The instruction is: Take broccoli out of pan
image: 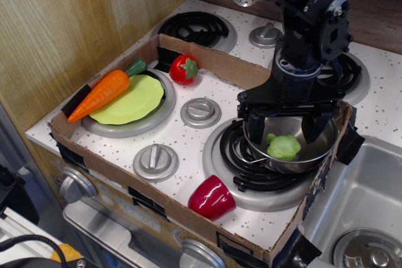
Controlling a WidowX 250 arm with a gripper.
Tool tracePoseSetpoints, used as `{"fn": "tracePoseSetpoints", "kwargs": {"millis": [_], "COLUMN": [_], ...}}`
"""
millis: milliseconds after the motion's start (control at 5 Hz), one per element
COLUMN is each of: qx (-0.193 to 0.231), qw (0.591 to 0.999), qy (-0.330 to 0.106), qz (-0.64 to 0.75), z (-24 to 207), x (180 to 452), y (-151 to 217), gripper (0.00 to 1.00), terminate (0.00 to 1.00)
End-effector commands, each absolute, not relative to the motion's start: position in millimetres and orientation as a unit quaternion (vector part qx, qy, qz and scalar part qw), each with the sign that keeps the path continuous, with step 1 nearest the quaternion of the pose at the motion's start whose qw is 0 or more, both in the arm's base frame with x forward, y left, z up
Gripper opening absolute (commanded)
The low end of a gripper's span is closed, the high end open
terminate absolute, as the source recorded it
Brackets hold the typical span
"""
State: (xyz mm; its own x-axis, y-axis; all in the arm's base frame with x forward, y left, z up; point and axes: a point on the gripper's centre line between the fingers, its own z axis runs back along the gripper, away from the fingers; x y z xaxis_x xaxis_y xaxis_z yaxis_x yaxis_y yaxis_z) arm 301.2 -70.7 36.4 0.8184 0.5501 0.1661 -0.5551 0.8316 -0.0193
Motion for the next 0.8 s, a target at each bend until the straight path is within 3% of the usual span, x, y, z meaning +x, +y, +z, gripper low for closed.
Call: {"fn": "tracePoseSetpoints", "kwargs": {"millis": [0, 200, 400, 600], "qx": [-0.018, -0.022, -0.022, -0.016], "qw": [0.950, 0.948, 0.948, 0.947], "qy": [-0.094, -0.100, -0.096, -0.095], "qz": [0.298, 0.302, 0.303, 0.305], "z": [39.6, 35.8, 36.5, 38.4], "x": [310.5, 308.0, 308.0, 309.6], "y": [-79.6, -81.1, -80.6, -80.8], "gripper": [1.00, 1.00, 0.00, 0.00], "terminate": [0.00, 0.00, 0.00, 0.00]}}
